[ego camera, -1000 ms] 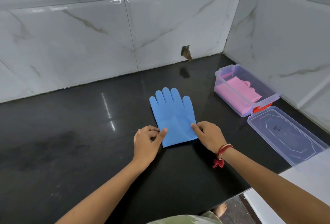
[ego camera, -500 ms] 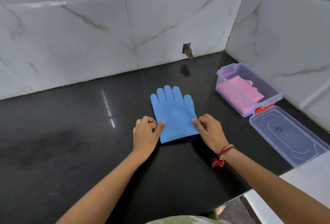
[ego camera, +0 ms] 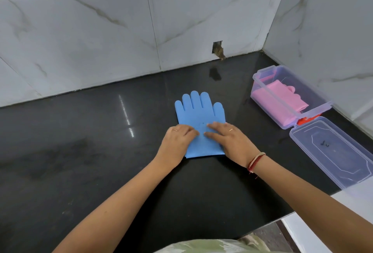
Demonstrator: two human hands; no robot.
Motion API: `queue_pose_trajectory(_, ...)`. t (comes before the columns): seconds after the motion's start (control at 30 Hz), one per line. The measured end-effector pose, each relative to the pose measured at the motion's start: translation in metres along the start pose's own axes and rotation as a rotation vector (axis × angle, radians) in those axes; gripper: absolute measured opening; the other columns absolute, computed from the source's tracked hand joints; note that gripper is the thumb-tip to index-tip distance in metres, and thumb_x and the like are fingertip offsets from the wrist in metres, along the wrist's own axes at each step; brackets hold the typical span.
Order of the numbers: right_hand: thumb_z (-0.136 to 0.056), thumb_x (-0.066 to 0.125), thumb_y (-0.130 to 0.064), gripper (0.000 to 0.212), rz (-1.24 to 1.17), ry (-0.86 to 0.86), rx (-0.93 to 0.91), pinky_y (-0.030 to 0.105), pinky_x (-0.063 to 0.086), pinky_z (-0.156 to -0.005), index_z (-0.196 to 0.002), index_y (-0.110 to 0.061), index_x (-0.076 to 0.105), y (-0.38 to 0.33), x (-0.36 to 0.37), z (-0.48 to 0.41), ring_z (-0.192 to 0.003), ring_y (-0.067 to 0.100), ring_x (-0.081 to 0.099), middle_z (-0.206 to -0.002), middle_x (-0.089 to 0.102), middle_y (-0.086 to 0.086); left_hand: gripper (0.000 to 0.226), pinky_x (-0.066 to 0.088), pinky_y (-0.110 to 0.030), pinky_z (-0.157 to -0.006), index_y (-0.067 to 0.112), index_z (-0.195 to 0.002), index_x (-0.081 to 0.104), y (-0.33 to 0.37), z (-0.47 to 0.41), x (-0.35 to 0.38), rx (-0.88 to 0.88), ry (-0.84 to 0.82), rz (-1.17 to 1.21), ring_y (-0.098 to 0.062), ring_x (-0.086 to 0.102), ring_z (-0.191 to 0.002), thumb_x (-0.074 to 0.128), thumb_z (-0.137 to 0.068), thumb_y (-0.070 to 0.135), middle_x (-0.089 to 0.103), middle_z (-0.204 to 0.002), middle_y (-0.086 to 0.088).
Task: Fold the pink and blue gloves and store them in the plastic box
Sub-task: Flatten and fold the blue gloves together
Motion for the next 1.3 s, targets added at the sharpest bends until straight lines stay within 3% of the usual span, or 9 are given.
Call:
queue_pose_trajectory(0.1,-0.095,0.039,-0.012,0.053,-0.181,-0.183,0.024,0.034,0.007,-0.119,-0.145,-0.027,0.032,0.011,0.011,0.007,-0.144,0.019,0.021,-0.154,0.03,-0.002,0.036,0.044,-0.042,-0.101,0.013,-0.124,0.06,-0.013,0.006,0.003,0.04,-0.175,0.161,-0.02,0.058,-0.118,0.055,-0.089,0.019,0.065,-0.123,-0.003)
queue_pose_trajectory(0.27,-0.078,0.029,-0.077,0.087,-0.127,-0.339,0.022,0.033,-0.009,-0.117,-0.149,-0.036,0.002,0.015,0.017,0.013,-0.143,0.005,-0.01,-0.156,-0.005,-0.015,0.107,-0.007,-0.029,-0.117,0.023,-0.152,0.007,-0.027,0.024,-0.001,0.124,-0.624,0.079,-0.003,-0.004,-0.144,0.037,-0.071,0.085,-0.001,-0.157,0.009)
queue_pose_trajectory(0.47,-0.08,0.03,-0.075,0.09,-0.077,-0.336,0.022,0.031,-0.007,-0.118,-0.149,-0.03,-0.004,0.016,0.014,0.011,-0.143,0.007,-0.011,-0.154,-0.011,-0.012,0.072,0.016,-0.035,-0.114,0.014,-0.143,0.039,-0.025,0.012,-0.003,0.166,-0.395,-0.064,-0.016,0.036,-0.138,0.016,-0.093,0.061,0.04,-0.148,-0.003)
queue_pose_trajectory(0.63,-0.088,0.05,-0.053,0.068,-0.281,-0.177,0.064,0.034,0.011,-0.12,-0.146,-0.026,0.028,0.019,0.004,0.009,-0.14,0.004,0.015,-0.154,0.023,-0.007,0.061,0.046,-0.035,-0.097,0.009,-0.091,0.071,-0.023,-0.005,-0.009,0.014,-0.196,0.131,-0.022,0.067,-0.091,0.021,-0.099,0.043,0.074,-0.097,-0.005)
queue_pose_trajectory(0.73,-0.089,0.062,-0.019,0.034,-0.549,0.017,0.204,0.038,0.028,-0.116,-0.123,-0.021,0.062,0.026,-0.009,0.008,-0.12,0.006,0.053,-0.125,0.064,-0.001,0.049,0.042,-0.031,-0.061,0.022,-0.056,0.035,-0.021,-0.016,-0.023,-0.135,-0.096,0.198,-0.009,0.037,-0.043,0.021,-0.097,0.044,0.036,-0.047,0.009)
queue_pose_trajectory(0.8,-0.089,0.061,-0.016,0.021,-0.649,0.059,0.26,0.031,0.025,-0.116,-0.108,-0.019,0.068,0.022,-0.02,0.009,-0.098,0.007,0.065,-0.104,0.072,-0.001,0.046,0.031,-0.028,-0.051,0.025,-0.056,0.027,-0.021,-0.015,-0.029,-0.223,-0.09,0.221,-0.009,0.031,-0.04,0.017,-0.094,0.048,0.029,-0.045,0.011)
queue_pose_trajectory(0.9,-0.093,0.055,-0.024,0.024,-0.705,0.025,0.265,0.01,0.028,-0.107,-0.111,-0.012,0.065,0.009,-0.028,0.013,-0.106,0.017,0.054,-0.105,0.07,0.011,0.056,0.033,-0.036,-0.049,0.014,-0.058,0.034,-0.026,-0.004,-0.027,-0.378,-0.087,0.359,-0.017,0.036,-0.045,0.016,-0.091,0.056,0.038,-0.047,-0.002)
queue_pose_trajectory(1.03,-0.09,0.037,-0.058,0.047,-0.709,-0.037,0.293,0.046,0.051,-0.081,-0.119,-0.026,0.055,0.002,-0.017,0.01,-0.081,0.027,0.063,-0.093,0.067,0.013,0.067,0.035,-0.041,-0.052,0.003,-0.064,0.039,-0.029,0.012,-0.024,-0.514,-0.065,0.546,-0.019,0.038,-0.051,0.02,-0.091,0.06,0.041,-0.054,-0.009)
queue_pose_trajectory(1.3,-0.098,0.032,-0.044,0.034,-0.525,0.044,0.463,0.04,0.049,-0.066,-0.114,-0.015,0.043,0.008,-0.013,-0.025,-0.073,0.024,0.061,-0.083,0.064,0.011,0.042,0.047,-0.037,-0.052,0.018,-0.092,0.045,-0.026,0.01,-0.024,-0.555,-0.067,0.415,-0.017,0.058,-0.059,0.046,-0.088,0.06,0.061,-0.071,0.0)
Point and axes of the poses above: each hand's wrist, its own z-axis away from the middle knuckle, its own x-axis out of the palm, y = z × x, the point moved 5 cm from there along -z, towards the middle knuckle
